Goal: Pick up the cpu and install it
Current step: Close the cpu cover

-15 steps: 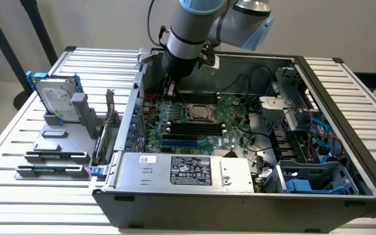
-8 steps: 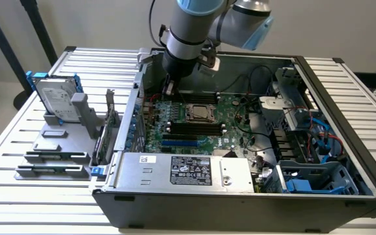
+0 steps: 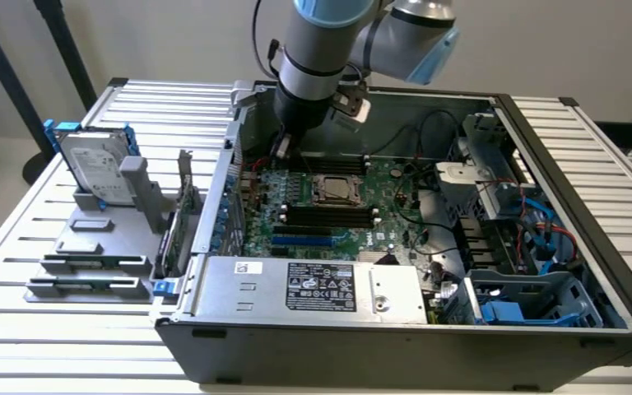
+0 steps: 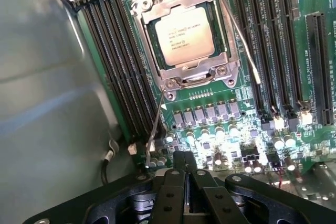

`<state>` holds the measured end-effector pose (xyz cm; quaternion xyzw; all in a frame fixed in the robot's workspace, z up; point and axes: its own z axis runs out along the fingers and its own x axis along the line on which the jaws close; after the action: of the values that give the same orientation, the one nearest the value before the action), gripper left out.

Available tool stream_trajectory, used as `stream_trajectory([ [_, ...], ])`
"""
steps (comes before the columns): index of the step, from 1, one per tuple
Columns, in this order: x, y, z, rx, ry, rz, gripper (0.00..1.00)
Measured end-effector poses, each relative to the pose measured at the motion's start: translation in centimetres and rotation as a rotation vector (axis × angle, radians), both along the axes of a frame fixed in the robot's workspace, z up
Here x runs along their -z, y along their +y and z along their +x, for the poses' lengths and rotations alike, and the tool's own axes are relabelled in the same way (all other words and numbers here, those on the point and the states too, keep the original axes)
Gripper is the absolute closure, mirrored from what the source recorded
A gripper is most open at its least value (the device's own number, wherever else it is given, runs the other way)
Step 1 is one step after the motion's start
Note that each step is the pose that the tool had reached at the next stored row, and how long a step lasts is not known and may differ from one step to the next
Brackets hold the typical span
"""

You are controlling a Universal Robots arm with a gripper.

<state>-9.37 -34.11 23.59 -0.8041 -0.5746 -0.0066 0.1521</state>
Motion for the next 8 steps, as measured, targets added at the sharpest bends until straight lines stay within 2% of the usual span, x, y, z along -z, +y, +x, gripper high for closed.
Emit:
stream_trajectory([
  [5,-0.33,0.0,-0.02,0.051,0.0002,0.0069,0.89],
  [8,-0.52,0.0,-0.12,0.074,0.0001,0.0143,0.89],
])
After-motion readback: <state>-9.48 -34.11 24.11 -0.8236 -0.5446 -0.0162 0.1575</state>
